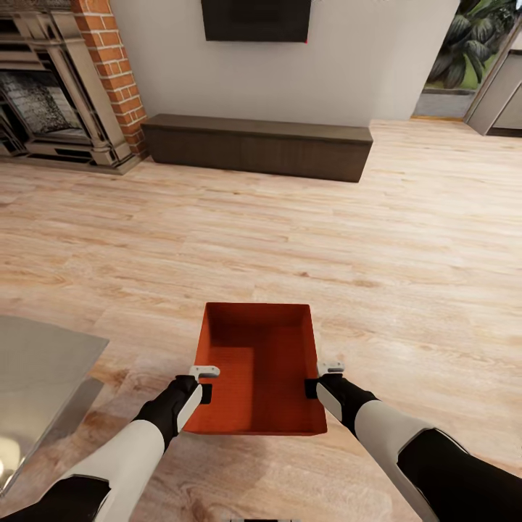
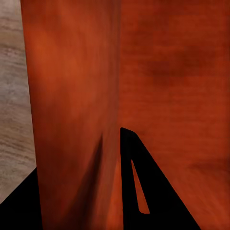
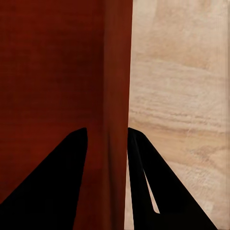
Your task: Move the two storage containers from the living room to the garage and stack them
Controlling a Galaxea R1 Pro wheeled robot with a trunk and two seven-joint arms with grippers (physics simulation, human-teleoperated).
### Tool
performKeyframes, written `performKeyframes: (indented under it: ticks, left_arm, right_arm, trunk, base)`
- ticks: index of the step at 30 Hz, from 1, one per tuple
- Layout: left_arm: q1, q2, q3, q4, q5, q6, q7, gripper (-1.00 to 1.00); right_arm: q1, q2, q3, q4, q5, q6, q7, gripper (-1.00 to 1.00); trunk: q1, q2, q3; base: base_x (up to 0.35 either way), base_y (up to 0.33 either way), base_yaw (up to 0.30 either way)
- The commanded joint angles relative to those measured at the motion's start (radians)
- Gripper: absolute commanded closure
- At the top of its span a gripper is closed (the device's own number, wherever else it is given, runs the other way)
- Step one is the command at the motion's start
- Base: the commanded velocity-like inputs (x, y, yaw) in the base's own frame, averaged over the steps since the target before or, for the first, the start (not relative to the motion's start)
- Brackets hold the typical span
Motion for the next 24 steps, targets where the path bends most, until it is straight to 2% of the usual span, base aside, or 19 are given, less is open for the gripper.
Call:
performKeyframes:
  ticks: [1, 24]
  left_arm:
    - [0.0, 0.003, -0.024, 0.04, 0.025, 0.004, 0.01, 1.0]
    - [0.0, 0.003, -0.024, 0.04, 0.025, 0.005, 0.01, 1.0]
  right_arm:
    - [-0.001, -0.001, 0.029, -0.006, -0.02, 0.003, -0.001, 1.0]
    - [-0.001, -0.002, 0.031, -0.008, -0.02, 0.003, 0.0, 1.0]
  trunk:
    - [-0.004, 0.007, 0.003]
    - [-0.092, 0.168, 0.075]
  base:
    - [0.0, 0.0, 0.0]
    - [0.0, 0.0, 0.0]
